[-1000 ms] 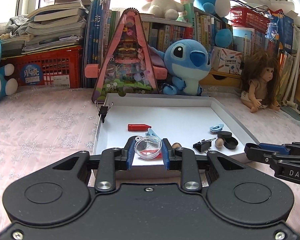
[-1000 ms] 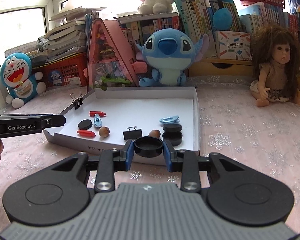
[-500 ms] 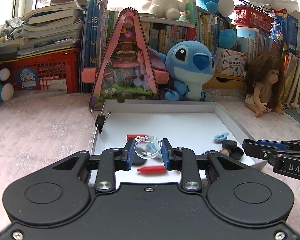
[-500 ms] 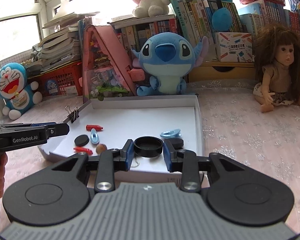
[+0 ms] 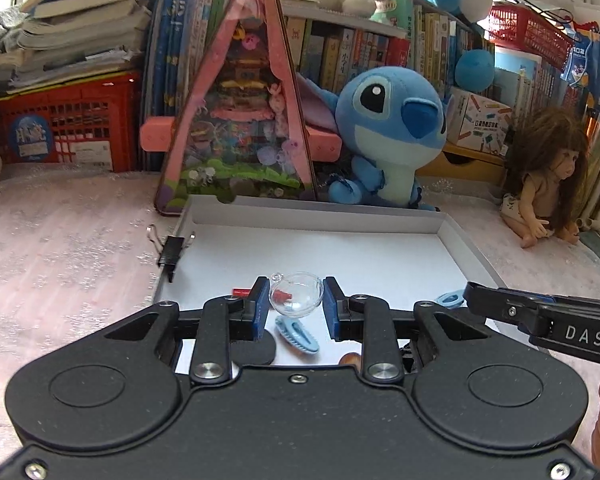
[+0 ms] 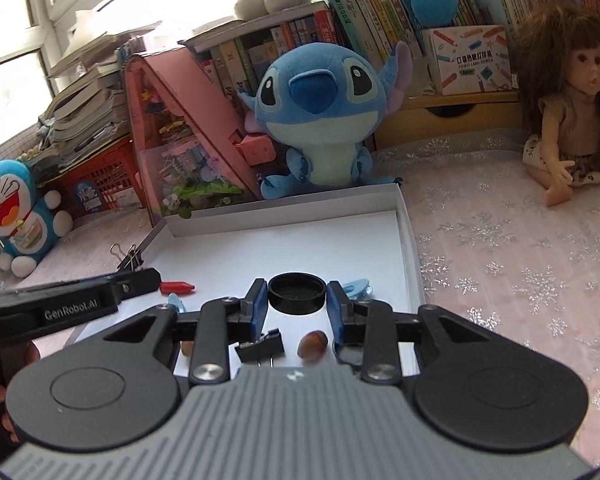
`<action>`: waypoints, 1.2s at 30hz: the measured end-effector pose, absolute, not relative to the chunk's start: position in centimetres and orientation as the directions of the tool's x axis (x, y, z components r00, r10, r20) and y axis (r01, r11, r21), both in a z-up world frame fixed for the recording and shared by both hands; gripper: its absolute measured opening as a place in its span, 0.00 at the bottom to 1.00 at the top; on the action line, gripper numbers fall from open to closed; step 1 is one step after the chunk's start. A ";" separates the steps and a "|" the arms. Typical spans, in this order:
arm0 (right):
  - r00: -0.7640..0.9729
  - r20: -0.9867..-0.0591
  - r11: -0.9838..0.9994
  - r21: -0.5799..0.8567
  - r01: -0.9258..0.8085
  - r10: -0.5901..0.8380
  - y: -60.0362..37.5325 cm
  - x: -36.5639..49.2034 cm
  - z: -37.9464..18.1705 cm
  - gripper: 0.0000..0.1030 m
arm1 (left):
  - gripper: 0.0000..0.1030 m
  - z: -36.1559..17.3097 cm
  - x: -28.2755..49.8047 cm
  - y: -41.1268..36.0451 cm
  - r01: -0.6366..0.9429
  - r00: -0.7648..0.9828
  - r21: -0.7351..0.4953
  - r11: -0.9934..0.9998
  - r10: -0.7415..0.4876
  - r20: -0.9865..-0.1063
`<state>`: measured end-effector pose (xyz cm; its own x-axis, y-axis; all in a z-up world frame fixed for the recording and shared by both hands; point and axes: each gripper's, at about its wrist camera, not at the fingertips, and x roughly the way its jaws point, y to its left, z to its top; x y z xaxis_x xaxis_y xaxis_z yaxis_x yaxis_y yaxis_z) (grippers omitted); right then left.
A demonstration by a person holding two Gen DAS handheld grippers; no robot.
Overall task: Organize rigid objects
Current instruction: 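Carry the clear cup and black lid into the tray with both tools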
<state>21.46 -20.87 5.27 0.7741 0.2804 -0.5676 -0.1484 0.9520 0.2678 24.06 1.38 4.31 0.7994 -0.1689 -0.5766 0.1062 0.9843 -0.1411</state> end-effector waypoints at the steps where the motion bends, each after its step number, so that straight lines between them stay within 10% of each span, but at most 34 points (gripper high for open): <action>1: 0.773 -0.570 0.952 0.271 -0.144 0.279 -20.9 21.7 5.2 0.36 | 0.26 4.1 24.3 1.2 0.107 0.798 -0.139 0.985 -0.168 -0.578; 36: 0.765 -0.606 0.976 0.142 -0.166 0.218 -18.4 25.1 2.7 0.36 | 0.26 0.4 28.8 -2.8 0.089 0.778 -0.047 0.995 -0.099 -0.620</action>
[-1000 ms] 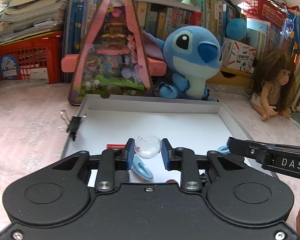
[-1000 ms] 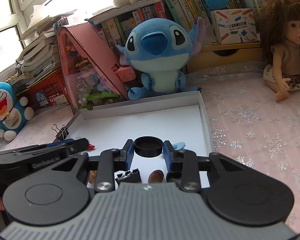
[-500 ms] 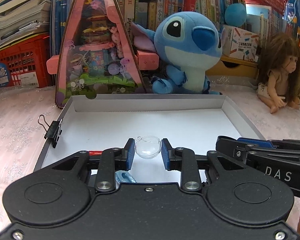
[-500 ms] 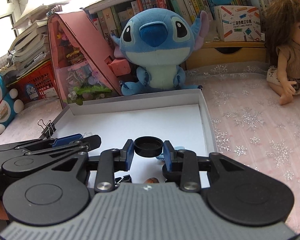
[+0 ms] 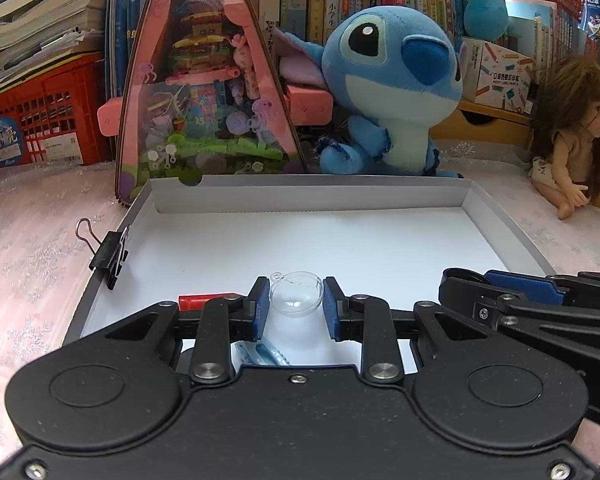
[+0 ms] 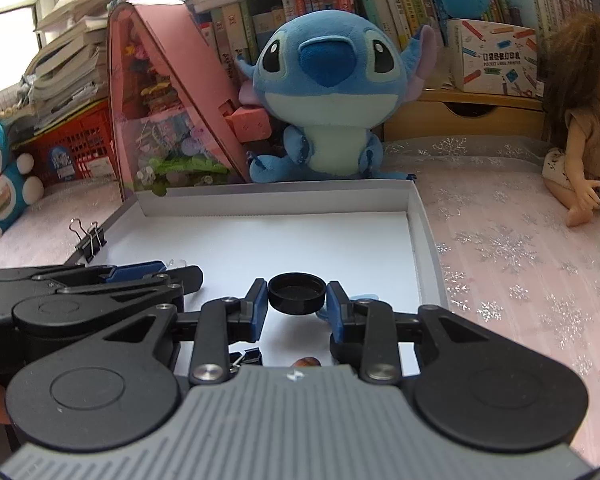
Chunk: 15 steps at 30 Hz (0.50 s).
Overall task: Organize rigid objects
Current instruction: 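Carry the clear cup and black lid into the tray with both tools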
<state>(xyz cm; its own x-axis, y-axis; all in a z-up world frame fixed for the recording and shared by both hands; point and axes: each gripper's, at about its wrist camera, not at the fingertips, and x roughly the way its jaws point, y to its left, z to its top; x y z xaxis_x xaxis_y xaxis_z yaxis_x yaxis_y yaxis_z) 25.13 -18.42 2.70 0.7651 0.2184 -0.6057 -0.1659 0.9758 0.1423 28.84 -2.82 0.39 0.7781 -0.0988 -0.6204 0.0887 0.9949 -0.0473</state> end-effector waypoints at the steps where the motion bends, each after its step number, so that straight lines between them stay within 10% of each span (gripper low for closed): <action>1: 0.765 -0.606 0.976 0.140 -0.167 0.218 -18.4 25.1 2.7 0.36 | 0.26 0.4 28.9 -2.8 0.088 0.778 -0.049 0.995 -0.100 -0.621; 15: 0.774 -0.600 0.979 0.123 -0.163 0.204 -18.3 25.0 2.1 0.36 | 0.26 0.2 28.9 -3.0 0.095 0.776 -0.026 0.995 -0.090 -0.624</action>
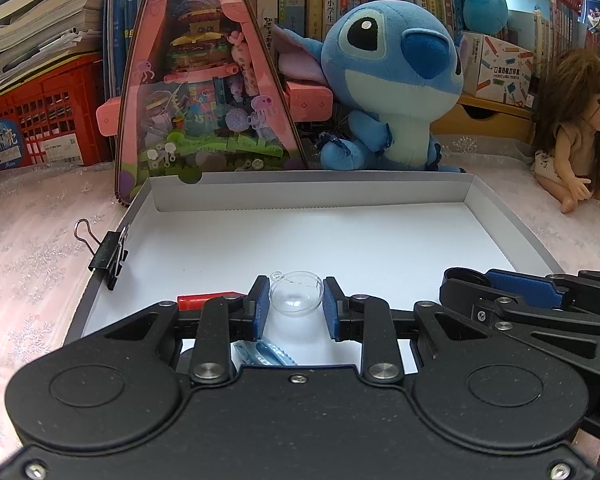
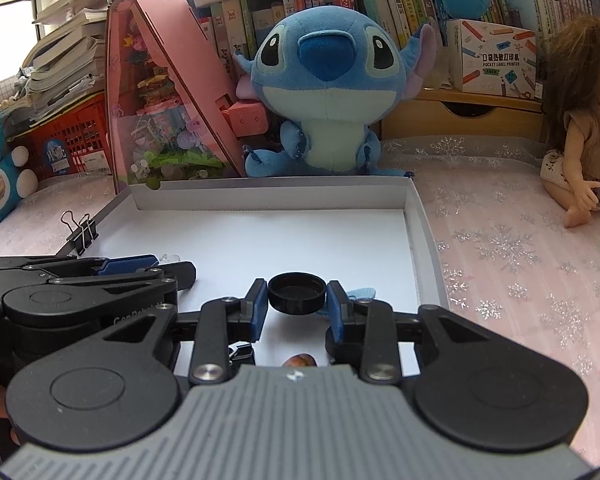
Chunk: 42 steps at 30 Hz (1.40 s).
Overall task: Organize rigid objects
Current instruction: 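Carry the clear cup and black lid into the tray with both tools, then open both tools to release the clear cup and black lid in the tray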
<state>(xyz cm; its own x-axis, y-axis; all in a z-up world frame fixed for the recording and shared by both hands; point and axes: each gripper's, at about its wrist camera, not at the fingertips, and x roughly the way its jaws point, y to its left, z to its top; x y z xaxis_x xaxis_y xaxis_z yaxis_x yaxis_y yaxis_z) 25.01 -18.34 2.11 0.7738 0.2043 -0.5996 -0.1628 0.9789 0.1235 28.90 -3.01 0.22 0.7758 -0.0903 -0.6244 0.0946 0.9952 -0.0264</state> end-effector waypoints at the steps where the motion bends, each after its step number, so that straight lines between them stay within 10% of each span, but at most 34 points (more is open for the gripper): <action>1: 0.775 -0.598 0.979 0.122 -0.163 0.204 -18.3 25.0 2.1 0.36 | 0.26 0.2 28.9 -3.0 0.095 0.776 -0.025 0.995 -0.090 -0.624; 21: 0.788 -0.582 0.979 0.112 -0.169 0.202 -18.3 24.6 2.1 0.40 | 0.27 0.1 28.9 -2.8 0.087 0.778 -0.032 0.996 -0.089 -0.623; 42: 0.852 -0.493 0.983 0.044 -0.178 0.176 -19.5 20.9 5.5 0.74 | 0.72 3.9 24.3 -2.8 0.103 0.838 0.032 0.994 -0.069 -0.542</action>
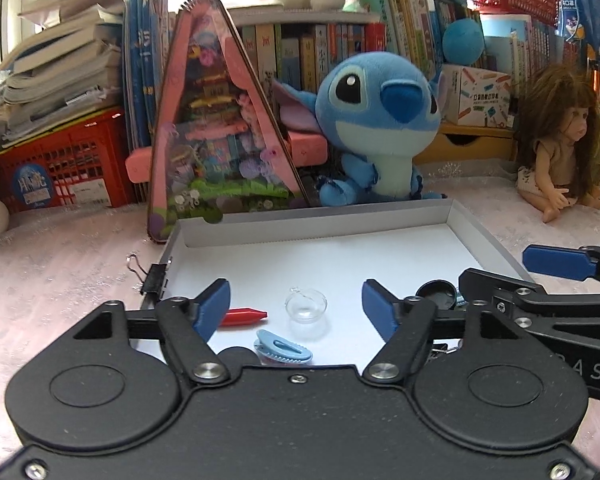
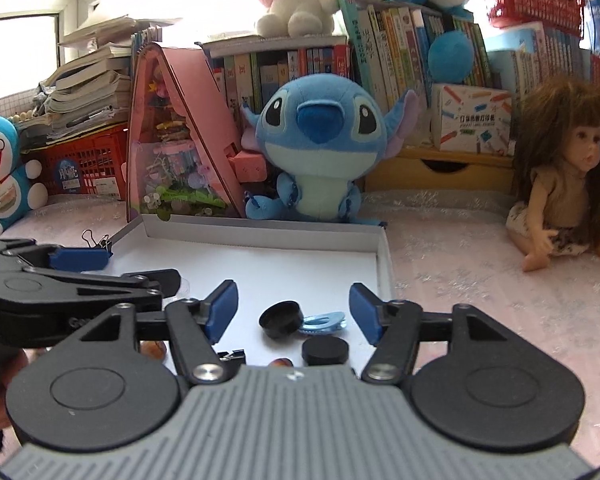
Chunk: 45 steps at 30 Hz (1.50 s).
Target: Organize rigid objects
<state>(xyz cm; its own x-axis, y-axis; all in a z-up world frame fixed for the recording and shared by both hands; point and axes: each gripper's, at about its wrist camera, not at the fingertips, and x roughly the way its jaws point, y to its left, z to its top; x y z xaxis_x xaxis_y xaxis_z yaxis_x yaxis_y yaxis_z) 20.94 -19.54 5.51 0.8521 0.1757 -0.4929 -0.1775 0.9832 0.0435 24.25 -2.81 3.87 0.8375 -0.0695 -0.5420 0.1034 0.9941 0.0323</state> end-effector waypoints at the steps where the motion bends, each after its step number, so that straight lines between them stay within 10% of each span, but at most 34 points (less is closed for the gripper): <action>1: 0.854 -0.490 0.983 0.040 -0.180 0.177 -19.6 20.7 5.6 0.75 | 0.74 4.1 24.0 -2.7 0.103 0.839 0.029 0.994 -0.071 -0.540; 45: 0.845 -0.499 0.980 0.050 -0.193 0.192 -19.2 13.6 5.0 0.84 | 0.76 3.1 15.2 -0.7 0.125 0.824 0.004 0.992 -0.101 -0.557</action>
<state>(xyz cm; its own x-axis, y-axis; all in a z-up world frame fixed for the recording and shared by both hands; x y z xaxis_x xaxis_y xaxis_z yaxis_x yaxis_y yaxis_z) 13.58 -19.22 5.01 0.8449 0.1919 -0.4993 -0.1932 0.9799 0.0496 15.20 -0.68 3.06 0.8243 -0.1015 -0.5569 0.1250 0.9921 0.0043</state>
